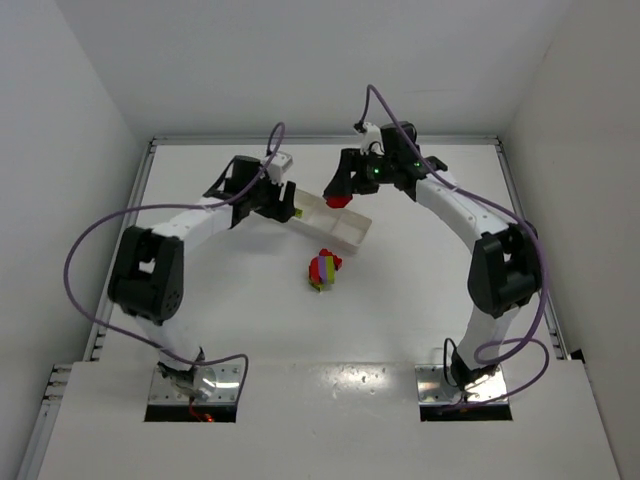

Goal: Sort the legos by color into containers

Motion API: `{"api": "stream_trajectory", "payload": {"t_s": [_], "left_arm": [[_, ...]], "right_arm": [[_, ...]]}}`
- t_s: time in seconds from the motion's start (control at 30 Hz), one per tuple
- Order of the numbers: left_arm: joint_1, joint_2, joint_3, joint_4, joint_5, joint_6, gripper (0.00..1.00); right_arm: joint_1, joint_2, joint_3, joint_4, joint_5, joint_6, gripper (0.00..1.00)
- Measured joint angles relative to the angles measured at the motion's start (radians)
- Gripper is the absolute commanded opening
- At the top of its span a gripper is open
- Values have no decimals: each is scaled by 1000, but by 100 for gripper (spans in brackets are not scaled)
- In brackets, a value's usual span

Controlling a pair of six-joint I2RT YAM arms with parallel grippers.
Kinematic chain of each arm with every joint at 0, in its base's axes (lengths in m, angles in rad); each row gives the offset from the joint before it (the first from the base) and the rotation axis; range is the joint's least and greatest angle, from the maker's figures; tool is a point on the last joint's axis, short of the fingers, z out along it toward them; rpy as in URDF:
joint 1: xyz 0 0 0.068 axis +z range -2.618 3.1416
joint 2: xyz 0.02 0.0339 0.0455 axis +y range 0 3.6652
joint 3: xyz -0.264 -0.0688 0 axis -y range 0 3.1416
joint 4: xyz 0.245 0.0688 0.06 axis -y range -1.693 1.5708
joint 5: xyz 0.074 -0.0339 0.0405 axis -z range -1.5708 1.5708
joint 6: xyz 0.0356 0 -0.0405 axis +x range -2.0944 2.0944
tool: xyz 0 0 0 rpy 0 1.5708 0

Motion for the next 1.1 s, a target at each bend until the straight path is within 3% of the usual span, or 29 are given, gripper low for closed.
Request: {"api": "stream_trajectory", "payload": {"t_s": [0.27,0.4,0.6,0.8,1.1], "left_arm": [[-37,-477,-281,156,112,274,73],[-79,-575,-321,173,145,303,73],[-75,-571,-319,214,165,-58,73],[-77,-569,-317,284,164,-407,73],[-94,-533,-265,326,108,-649,73]], "right_arm": [[-54,21,-6,-2,-33,142,0],[-65,33,-34,38,-46,289,0],[-56,33,-65,100,-19,480,0],[-10,33,26,104,140,559,0],[94,31,120,67,431,599,0]]}}
